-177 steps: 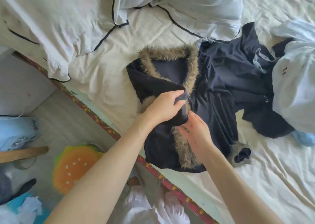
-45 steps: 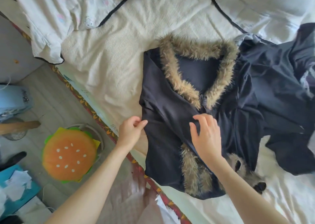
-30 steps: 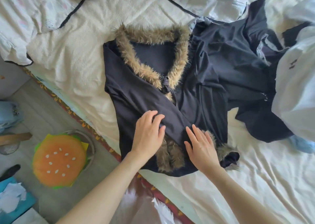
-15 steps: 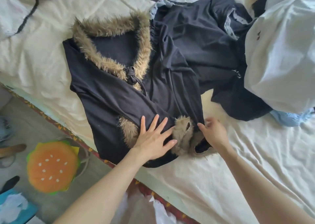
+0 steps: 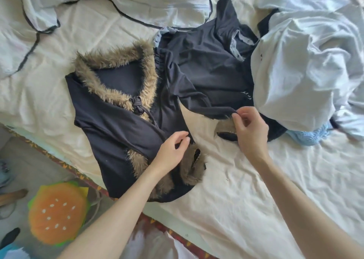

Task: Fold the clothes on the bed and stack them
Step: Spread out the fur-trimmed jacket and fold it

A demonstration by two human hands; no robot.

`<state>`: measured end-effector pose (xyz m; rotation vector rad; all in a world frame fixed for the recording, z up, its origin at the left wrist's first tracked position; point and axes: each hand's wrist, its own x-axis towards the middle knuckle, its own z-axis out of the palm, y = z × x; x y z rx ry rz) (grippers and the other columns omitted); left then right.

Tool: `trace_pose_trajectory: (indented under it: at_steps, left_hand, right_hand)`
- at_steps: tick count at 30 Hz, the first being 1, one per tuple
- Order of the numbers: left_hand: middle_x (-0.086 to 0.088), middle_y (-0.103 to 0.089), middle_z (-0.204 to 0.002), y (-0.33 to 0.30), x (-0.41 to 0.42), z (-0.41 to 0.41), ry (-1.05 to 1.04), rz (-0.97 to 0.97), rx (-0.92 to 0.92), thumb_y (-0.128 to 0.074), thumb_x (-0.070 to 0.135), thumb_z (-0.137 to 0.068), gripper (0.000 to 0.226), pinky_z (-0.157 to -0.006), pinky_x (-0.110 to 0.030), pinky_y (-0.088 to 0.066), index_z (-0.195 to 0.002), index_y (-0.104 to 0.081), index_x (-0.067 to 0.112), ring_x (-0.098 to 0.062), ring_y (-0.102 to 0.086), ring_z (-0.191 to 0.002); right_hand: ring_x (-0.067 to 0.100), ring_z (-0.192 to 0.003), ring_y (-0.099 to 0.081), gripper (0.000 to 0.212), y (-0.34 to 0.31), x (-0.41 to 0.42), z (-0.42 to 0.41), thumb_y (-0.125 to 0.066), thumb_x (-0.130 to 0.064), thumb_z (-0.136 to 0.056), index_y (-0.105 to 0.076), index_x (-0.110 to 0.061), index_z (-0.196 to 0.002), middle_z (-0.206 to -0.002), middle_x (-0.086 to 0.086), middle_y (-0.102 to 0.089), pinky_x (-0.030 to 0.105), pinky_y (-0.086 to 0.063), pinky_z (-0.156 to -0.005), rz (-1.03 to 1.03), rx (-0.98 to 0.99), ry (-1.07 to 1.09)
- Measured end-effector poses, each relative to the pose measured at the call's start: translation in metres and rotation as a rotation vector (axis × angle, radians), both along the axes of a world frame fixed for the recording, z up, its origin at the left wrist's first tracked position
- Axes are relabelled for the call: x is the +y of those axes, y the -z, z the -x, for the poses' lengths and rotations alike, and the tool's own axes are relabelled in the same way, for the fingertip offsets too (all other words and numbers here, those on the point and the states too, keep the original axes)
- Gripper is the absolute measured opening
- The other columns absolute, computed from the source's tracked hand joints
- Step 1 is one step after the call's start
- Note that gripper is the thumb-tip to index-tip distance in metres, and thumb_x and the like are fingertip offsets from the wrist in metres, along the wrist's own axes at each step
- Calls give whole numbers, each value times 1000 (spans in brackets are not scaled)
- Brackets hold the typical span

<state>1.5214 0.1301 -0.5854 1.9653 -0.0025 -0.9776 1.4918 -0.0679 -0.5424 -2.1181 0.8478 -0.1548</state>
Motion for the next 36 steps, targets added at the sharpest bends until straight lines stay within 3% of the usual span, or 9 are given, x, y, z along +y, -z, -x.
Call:
trace_pose_trajectory:
  at_steps: [4,9,13,18,21,27,31,33,36]
  left_hand:
    - [7,-65,-114,-26,-8,-16,-431,376,394,-35,46,-99,27,-89,-29,-50,-113,-56,34,-6,-64,-102]
    - [3,-58,-123,-14,26,-3,-305,128,370,-62,37,-89,42,-98,-28,-43,-127,-49,22,-11,-54,-113]
    - [8,-63,-106,-3,63,14,-373,-2,315,-59,26,-93,15,-70,-12,-44,-106,-58,20,-1,-58,-95]
    - [4,-59,-98,0,105,11,-649,-120,392,-52,33,-96,14,-82,-30,-40,-90,-58,21,-16,-55,-91]
    - [0,-52,-81,5,125,9,-351,-365,122,-44,29,-98,23,-73,-30,-35,-81,-52,16,-21,-50,-81]
    - [1,-56,-126,14,104,9,63,-560,-399,-55,34,-93,38,-98,-46,-38,-129,-48,23,-22,-53,-115]
    - [1,-58,-128,23,80,-15,251,-573,-447,-54,35,-94,35,-96,-37,-40,-128,-54,26,-19,-54,-115]
    - [-1,-66,-115,21,74,-31,129,-428,-297,-56,33,-94,24,-90,-35,-47,-114,-62,21,-21,-60,-106]
    - [6,-65,-98,12,78,-44,-199,-128,-48,-55,29,-94,10,-76,-24,-46,-95,-63,22,-10,-60,-92]
  right_hand:
    - [1,-83,-60,22,-16,46,-2,-54,-12,-94,-68,-17,-110,-95,-14,-65,18,-50,-78,-169,111,-349]
    - [14,-89,-67,28,-5,82,20,-36,2,-99,-63,-2,-107,-103,12,-65,26,-58,-75,-862,265,-166]
    - [16,-72,-66,21,14,82,32,-43,-7,-98,-64,-5,-99,-84,9,-68,26,-55,-65,-674,307,35]
    - [14,-71,-62,21,41,92,15,-47,-13,-99,-62,-3,-110,-85,6,-66,16,-53,-59,-686,397,72]
    - [20,-85,-61,25,57,108,-9,-46,-15,-100,-55,-1,-118,-99,12,-63,24,-55,-70,-815,427,138]
    - [23,-111,-55,32,70,133,-46,-35,-17,-103,-43,-9,-132,-127,9,-54,35,-45,-91,-1021,482,332]
    - [14,-87,-55,10,70,138,-53,-47,-17,-99,-53,-13,-105,-91,1,-54,25,-42,-79,-1177,501,457]
    - [9,-59,-40,16,67,136,-53,-53,-18,-96,-50,-16,-81,-65,-3,-38,20,-38,-66,-1199,475,521]
    - [9,-57,-39,20,57,130,-53,-56,-17,-94,-50,-16,-75,-61,-2,-39,21,-41,-68,-1043,290,571]
